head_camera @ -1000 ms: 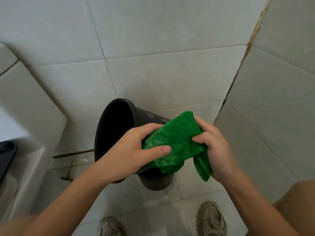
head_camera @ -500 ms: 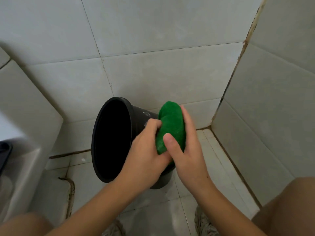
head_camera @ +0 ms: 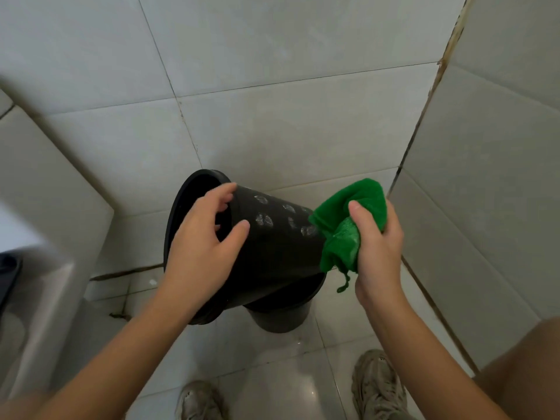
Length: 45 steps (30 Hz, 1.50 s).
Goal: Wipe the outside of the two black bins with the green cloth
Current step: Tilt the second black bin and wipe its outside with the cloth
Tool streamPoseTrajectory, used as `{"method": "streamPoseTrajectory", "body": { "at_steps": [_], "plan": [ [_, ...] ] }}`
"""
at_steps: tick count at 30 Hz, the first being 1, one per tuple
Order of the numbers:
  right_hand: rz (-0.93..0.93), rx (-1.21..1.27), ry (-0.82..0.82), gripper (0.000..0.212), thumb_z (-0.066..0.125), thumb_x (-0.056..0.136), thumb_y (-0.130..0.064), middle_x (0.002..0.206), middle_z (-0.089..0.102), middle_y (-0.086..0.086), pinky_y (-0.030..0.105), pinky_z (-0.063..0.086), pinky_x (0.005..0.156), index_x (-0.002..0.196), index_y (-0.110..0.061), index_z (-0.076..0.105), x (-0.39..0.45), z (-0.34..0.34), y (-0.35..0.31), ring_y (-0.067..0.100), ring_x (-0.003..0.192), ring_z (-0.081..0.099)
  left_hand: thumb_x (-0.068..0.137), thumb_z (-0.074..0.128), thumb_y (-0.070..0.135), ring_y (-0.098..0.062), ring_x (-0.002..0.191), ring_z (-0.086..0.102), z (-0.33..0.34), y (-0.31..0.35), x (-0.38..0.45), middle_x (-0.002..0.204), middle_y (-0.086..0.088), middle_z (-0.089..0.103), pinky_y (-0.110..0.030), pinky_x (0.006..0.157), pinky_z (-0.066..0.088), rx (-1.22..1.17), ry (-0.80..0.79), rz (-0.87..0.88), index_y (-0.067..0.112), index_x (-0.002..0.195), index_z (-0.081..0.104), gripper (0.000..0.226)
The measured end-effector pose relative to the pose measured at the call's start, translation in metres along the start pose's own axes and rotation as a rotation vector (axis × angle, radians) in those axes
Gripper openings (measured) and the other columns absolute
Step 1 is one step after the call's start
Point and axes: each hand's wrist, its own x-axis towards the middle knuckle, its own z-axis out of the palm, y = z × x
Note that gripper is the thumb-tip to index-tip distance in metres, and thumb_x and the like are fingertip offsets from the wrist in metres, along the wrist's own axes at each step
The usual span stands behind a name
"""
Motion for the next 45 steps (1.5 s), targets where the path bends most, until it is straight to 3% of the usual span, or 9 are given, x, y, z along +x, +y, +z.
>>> {"method": "streamPoseTrajectory", "body": {
  "at_steps": [4,10,14,22,27,30,34,40,45],
  "plan": [
    [-0.049,-0.182,0.037,0.03,0.068,0.084,-0.028,0.1,0.068,-0.002,0.033,0.055,0.076,0.113,-0.023,0.063,0.012,-0.005,0.018,0.014,0.093,0.067,0.094,0.06,0.032,-0.015,0.132,0.043,0.012,-0.008,0.01,0.151,0.007,0.035,-0.037,0.107,0.039,0.103,-0.142,-0.155,0.037,0.154,0.002,0.084],
    [-0.115,-0.389,0.024,0.052,0.067,0.076,-0.046,0.116,0.061,-0.008,0.04,0.053,0.092,0.125,-0.032,0.056,0.016,0.003,0.042,0.008,0.107,0.059,0.097,0.056,0.012,0.03,0.07,0.046,0.027,0.003,0.025,0.125,0.019,0.034,0.004,0.057,0.04,-0.071,-0.162,-0.246,0.036,0.155,0.007,0.079],
    [-0.151,-0.469,-0.057,0.063,0.059,0.075,-0.06,0.12,0.057,-0.009,0.033,0.051,0.092,0.132,-0.033,0.05,0.01,0.009,0.054,0.002,0.11,0.055,0.09,0.049,-0.009,0.019,0.106,0.052,0.031,0.006,0.033,0.145,0.013,0.034,-0.006,0.073,0.047,-0.207,-0.072,-0.28,0.033,0.153,0.022,0.081],
    [-0.104,-0.42,0.006,0.063,0.055,0.073,-0.063,0.118,0.061,-0.009,0.043,0.052,0.094,0.128,-0.032,0.052,0.01,-0.01,0.066,0.01,0.11,0.058,0.089,0.046,-0.015,0.026,0.089,0.053,0.038,-0.007,-0.002,0.116,0.038,0.04,-0.003,0.07,0.048,-0.196,-0.136,-0.132,0.029,0.149,0.027,0.077],
    [-0.091,-0.427,0.036,0.06,0.054,0.073,-0.065,0.112,0.063,-0.012,0.045,0.054,0.088,0.123,-0.032,0.055,0.008,-0.019,0.064,0.01,0.105,0.061,0.092,0.053,0.001,0.012,0.088,0.06,0.037,-0.026,-0.025,0.109,0.064,0.03,-0.03,0.075,0.061,-0.075,-0.275,-0.052,0.055,0.146,0.006,0.09],
    [-0.112,-0.508,0.022,0.065,0.052,0.075,-0.067,0.113,0.062,-0.012,0.044,0.055,0.085,0.127,-0.03,0.053,-0.004,-0.018,0.069,0.009,0.105,0.06,0.093,0.058,0.005,0.022,0.093,0.056,0.038,-0.018,-0.023,0.109,0.066,0.031,-0.013,0.076,0.054,-0.133,-0.225,-0.045,0.055,0.145,0.002,0.092],
    [-0.167,-0.605,0.0,0.067,0.049,0.075,-0.07,0.111,0.058,-0.017,0.03,0.055,0.08,0.128,-0.029,0.047,-0.024,-0.005,0.076,0.0,0.1,0.058,0.095,0.058,0.009,0.026,0.099,0.053,0.041,-0.009,-0.006,0.1,0.057,0.047,-0.01,0.084,0.046,-0.257,-0.065,-0.166,0.046,0.15,-0.005,0.091],
    [-0.363,-0.662,-0.089,0.049,0.051,0.082,-0.06,0.098,0.048,-0.017,0.003,0.036,0.078,0.112,-0.022,0.055,-0.031,0.026,0.092,-0.004,0.091,0.044,0.089,0.053,-0.01,0.018,0.081,0.061,0.047,-0.004,0.007,0.115,0.024,0.049,-0.009,0.064,0.051,-0.353,-0.051,-0.301,0.045,0.152,-0.002,0.1],
    [-0.499,-0.677,-0.112,0.049,0.041,0.092,-0.057,0.103,0.055,-0.005,0.013,0.041,0.075,0.113,-0.016,0.057,-0.016,0.026,0.102,0.007,0.092,0.052,0.086,0.051,-0.016,-0.009,0.093,0.068,0.049,-0.003,0.002,0.136,0.004,0.051,-0.015,0.061,0.053,-0.397,-0.084,-0.295,0.049,0.151,0.002,0.104]
  ]
}}
